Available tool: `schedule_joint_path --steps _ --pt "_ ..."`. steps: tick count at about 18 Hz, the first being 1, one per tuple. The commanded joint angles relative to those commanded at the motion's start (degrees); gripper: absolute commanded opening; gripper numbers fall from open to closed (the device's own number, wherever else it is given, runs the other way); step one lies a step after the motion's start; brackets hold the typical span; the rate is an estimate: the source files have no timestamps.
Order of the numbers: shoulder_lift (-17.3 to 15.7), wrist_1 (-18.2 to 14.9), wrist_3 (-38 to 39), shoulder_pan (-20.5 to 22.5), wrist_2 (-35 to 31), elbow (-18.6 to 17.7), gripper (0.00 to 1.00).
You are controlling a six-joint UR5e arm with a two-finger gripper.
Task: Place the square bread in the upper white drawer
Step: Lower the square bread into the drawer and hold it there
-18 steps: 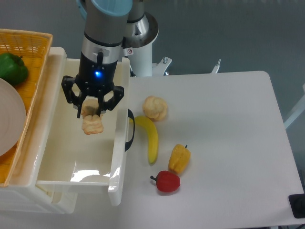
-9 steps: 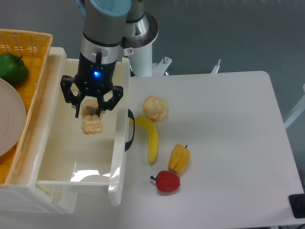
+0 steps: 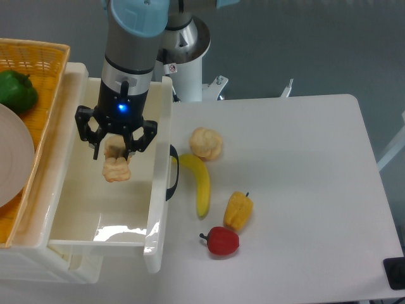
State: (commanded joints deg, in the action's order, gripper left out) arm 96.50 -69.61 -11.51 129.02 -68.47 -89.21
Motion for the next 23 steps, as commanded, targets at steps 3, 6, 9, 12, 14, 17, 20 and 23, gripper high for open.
schedule_joint_path --steps 3,6,9,12,14,17,20,23 --pt "0.0 0.0 0.0 0.1 0.3 0.0 0.6" --pt "0.0 0.0 -0.1 0.4 1.3 0.0 0.64" --pt "-0.1 -0.1 0.0 0.5 1.3 -0.1 0.65" --pt "-0.2 -0.1 0.0 0.5 1.3 0.0 0.67" --pt "-0.2 -0.1 0.0 0.5 1.2 0.0 0.67" --pt "-0.2 -0.1 0.0 0.6 1.2 -0.1 0.67" --pt "-0.1 -0.1 0.0 0.9 1.4 0.2 0.67" --pt "0.3 -0.2 0.0 1.4 1.3 0.0 0.67"
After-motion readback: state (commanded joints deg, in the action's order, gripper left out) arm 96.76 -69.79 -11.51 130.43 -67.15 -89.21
